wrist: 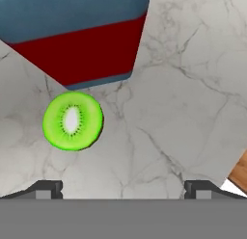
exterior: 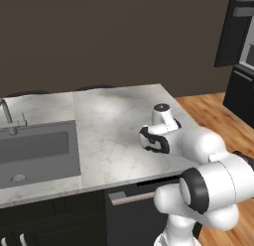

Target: Place the liquor on the top shelf of the fridge to keep it out of children's reach, and place the kiwi and avocado on lower shelves for easy access.

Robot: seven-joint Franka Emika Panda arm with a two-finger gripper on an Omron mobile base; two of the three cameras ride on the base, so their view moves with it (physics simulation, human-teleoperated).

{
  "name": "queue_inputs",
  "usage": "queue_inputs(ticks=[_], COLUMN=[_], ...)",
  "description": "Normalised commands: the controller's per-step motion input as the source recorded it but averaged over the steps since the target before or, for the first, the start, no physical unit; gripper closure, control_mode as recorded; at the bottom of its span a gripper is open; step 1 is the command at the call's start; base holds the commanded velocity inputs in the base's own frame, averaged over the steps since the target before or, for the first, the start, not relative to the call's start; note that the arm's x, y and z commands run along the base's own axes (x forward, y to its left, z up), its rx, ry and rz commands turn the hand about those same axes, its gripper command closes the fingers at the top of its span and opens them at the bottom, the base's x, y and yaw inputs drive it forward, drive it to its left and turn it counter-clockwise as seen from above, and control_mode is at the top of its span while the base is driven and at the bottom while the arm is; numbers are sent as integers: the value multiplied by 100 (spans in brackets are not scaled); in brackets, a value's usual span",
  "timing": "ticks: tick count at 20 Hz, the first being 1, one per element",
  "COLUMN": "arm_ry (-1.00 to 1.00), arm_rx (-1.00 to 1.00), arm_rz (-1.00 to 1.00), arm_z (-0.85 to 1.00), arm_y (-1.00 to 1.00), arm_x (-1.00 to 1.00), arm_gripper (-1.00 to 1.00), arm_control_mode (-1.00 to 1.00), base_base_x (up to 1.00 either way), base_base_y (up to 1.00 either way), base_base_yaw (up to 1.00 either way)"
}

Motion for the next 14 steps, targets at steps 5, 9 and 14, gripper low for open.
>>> queue_inputs(ticks=[5,9,14], arm_ry=[1,2,2], arm_rx=[0,0,0], arm_rz=[0,0,0], arm_z=[-15,-15,-17], arm_y=[-4,0,0], arm_x=[23,26,23], arm_gripper=[-100,-100,-100], arm_control_mode=[-100,-100,-100], base_base_x=[0,0,0], base_base_y=[0,0,0], base_base_yaw=[0,0,0])
